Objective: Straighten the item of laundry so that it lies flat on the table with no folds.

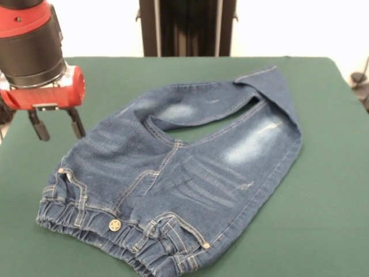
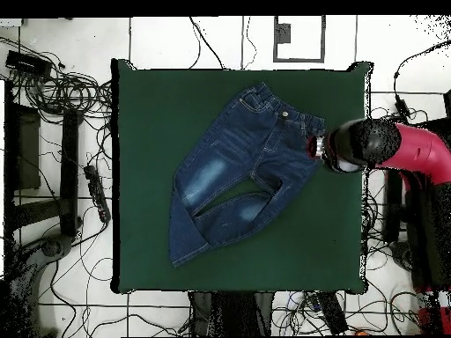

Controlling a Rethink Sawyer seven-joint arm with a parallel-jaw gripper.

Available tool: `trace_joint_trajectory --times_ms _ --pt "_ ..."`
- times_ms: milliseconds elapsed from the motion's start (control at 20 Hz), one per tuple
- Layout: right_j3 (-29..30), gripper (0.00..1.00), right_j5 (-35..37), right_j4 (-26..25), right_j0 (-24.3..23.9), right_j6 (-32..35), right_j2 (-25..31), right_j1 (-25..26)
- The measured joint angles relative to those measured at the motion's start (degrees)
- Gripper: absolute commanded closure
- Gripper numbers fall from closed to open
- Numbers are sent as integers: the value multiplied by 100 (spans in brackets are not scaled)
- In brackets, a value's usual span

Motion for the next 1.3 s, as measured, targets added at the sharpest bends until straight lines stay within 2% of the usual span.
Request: trace_joint_trajectory --times_ms 450,750,1100,1300 --pt "139 0 -4 39 104 0 -11 -347" --pt "547 0 -249 218 407 25 -98 -807" --pt "1288 0 -1184 635 855 130 -326 -1248" --pt "1816 0 -1675 871 913 194 -464 -1467"
